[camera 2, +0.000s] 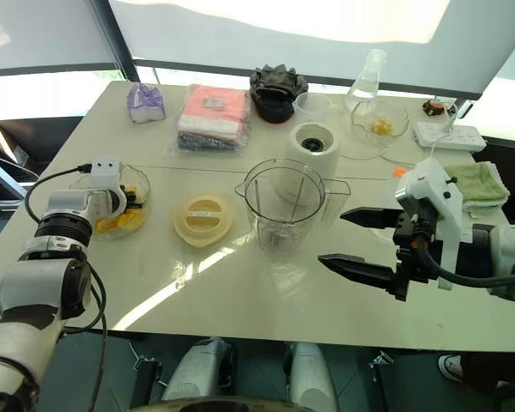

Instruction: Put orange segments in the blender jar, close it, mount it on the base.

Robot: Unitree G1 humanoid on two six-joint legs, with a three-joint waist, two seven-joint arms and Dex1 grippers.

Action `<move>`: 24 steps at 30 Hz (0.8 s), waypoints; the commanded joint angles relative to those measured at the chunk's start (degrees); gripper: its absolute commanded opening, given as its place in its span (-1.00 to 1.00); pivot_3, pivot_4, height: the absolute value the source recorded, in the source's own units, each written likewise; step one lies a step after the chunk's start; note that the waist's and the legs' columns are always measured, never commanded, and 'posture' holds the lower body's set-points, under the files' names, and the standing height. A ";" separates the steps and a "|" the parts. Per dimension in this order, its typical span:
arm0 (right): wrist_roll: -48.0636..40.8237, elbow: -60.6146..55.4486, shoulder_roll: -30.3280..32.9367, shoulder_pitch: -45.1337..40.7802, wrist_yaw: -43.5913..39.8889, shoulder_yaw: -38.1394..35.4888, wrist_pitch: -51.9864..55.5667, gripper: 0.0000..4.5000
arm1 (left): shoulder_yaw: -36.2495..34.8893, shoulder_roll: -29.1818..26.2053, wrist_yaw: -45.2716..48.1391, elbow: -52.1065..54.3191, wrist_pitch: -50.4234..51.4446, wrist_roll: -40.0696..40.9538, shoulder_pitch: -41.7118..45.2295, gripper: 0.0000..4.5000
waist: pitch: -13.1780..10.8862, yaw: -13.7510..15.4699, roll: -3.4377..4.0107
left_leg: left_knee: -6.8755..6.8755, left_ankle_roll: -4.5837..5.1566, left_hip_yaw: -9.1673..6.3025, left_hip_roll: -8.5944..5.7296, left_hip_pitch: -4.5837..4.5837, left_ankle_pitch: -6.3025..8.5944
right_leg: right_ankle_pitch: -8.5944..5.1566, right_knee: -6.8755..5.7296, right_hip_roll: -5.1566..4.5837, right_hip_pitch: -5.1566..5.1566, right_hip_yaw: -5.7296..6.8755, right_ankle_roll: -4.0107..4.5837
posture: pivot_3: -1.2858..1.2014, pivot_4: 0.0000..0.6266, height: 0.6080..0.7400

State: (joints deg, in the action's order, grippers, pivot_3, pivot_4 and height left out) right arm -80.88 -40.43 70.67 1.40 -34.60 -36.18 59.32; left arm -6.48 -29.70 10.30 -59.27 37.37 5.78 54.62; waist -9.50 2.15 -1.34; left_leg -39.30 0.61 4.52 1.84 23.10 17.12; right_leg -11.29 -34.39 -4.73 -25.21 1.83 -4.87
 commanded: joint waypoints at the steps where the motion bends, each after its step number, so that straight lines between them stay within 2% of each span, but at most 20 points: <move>1: 0.68 -0.21 -0.23 -1.00 -0.75 -0.19 -1.13 1.00 | -0.12 -0.17 0.58 2.82 3.13 -0.42 -1.48 -0.76 | 0.00 -0.09 0.00 | 0.00 0.00 0.01 0.00 0.00 0.00 | 0.00 0.00 0.00 0.00 0.00 0.00 | 0.03 -0.52 1.00; 5: 1.68 0.14 -0.53 -1.21 -1.15 0.58 -1.35 1.00 | -0.65 -1.86 1.58 15.00 9.99 0.31 -4.83 -0.76 | -0.02 -0.19 -0.03 | 0.00 0.00 0.01 0.00 0.04 0.00 | 0.01 0.02 0.00 -0.02 -0.01 -0.02 | 0.03 -0.52 1.00; 10: 3.04 1.13 -1.09 -1.28 -1.78 1.22 -1.52 1.00 | -3.34 -6.10 4.26 38.50 23.62 3.41 -11.69 -0.76 | -0.05 -0.22 -0.08 | 0.00 0.00 -0.01 0.01 0.18 0.00 | 0.11 0.03 0.00 -0.14 -0.01 -0.19 | 0.03 -0.52 1.00; 13: 4.01 1.63 -1.85 -1.38 -2.07 2.28 -1.83 1.00 | -6.24 -9.24 5.64 48.88 28.85 5.27 -14.51 -0.76 | -0.05 -0.16 -0.08 | 0.00 -0.01 -0.03 0.02 0.17 0.00 | 0.10 0.02 0.01 -0.14 0.00 -0.17 | 0.03 -0.52 1.00; 18: 5.94 2.57 -3.68 -1.63 -2.63 4.68 -2.37 1.00 | -9.13 -14.90 12.10 56.74 30.15 9.27 -17.57 -0.76 | -0.04 -0.07 -0.06 | 0.00 -0.02 -0.02 0.01 0.10 -0.01 | -0.01 -0.01 0.02 -0.10 -0.01 0.01 | 0.03 -0.52 1.00; 23: 8.74 3.35 -5.03 -1.89 -3.93 6.70 -2.98 1.00 | -7.89 -19.35 16.56 53.01 23.99 8.71 -20.52 -0.76 | -0.03 -0.08 -0.05 | 0.00 -0.03 0.00 -0.01 0.08 -0.02 | -0.01 -0.01 0.05 -0.11 -0.01 0.01 | 0.03 -0.52 1.00; 24: 9.19 3.29 -5.36 -1.84 -4.00 7.05 -3.12 1.00 | -7.46 -18.93 15.90 51.45 23.16 8.13 -19.76 -0.66 | -0.04 0.00 -0.06 | 0.00 -0.03 0.00 -0.02 0.08 -0.02 | -0.01 -0.01 0.06 -0.10 -0.01 0.01 | 0.03 -0.52 1.00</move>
State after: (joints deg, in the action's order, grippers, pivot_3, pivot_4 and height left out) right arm -72.32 -36.94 65.93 0.21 -38.06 -29.09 57.45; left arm -14.12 -47.50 26.27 -7.07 63.13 15.04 33.68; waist -9.54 2.15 -1.40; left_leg -39.30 0.58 4.52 1.82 23.19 17.10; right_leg -11.31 -34.39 -4.66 -25.31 1.82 -4.85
